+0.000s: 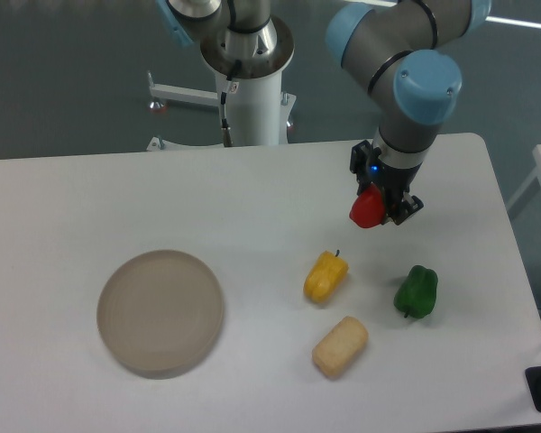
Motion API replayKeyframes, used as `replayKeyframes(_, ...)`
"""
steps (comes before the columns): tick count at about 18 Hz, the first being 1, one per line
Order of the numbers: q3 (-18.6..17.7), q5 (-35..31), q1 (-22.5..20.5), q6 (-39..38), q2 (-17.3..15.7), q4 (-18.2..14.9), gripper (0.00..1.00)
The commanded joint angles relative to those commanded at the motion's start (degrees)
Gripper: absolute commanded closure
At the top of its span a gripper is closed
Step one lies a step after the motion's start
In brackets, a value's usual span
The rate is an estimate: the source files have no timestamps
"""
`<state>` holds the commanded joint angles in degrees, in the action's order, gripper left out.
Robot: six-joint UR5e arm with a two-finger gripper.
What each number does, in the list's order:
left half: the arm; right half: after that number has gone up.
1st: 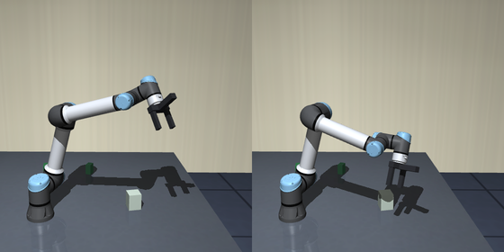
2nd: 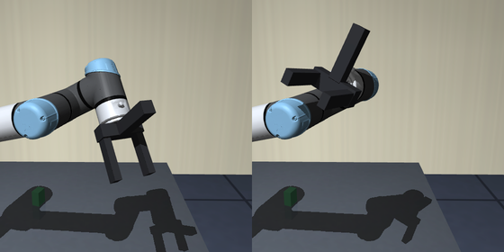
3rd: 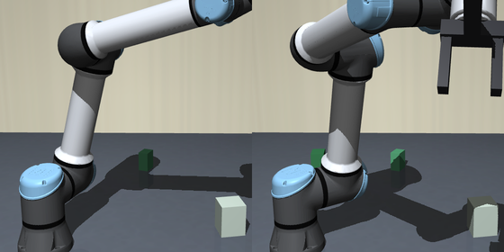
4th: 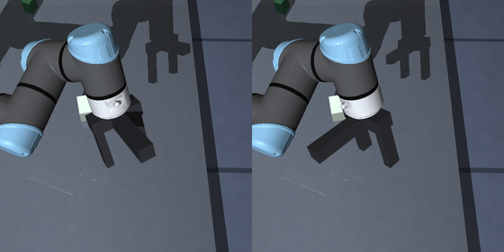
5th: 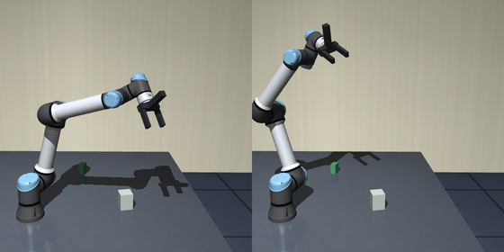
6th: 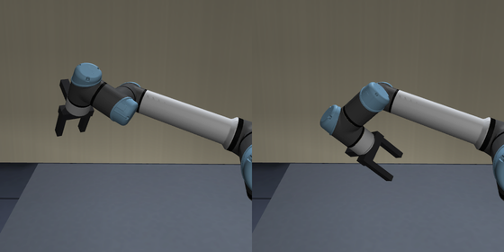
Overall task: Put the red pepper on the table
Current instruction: 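Carry the held red pepper with the gripper toward the open table area, then lower the red pepper onto the table beside the yellow pepper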
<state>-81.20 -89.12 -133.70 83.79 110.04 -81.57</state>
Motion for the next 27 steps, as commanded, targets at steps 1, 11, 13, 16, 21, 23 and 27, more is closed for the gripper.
replayKeyframes(1,-1.4,-0.1,0.7,-2.3,-0.3,0.1,0.72)
replayKeyframes(11,-15.4,0.0,8.7,-16.9,-3.3,8.8,0.64)
replayKeyframes(13,-14.7,0.0,10.0,-18.0,-1.6,8.7,0.53)
replayKeyframes(16,-14.7,0.8,12.2,-20.9,0.1,8.7,0.42)
replayKeyframes(21,-14.5,0.9,15.6,-25.7,1.8,9.1,0.38)
replayKeyframes(23,-14.3,0.8,15.6,-25.2,1.9,9.1,0.28)
replayKeyframes(27,-14.7,0.4,15.5,-25.0,1.8,9.6,0.00)
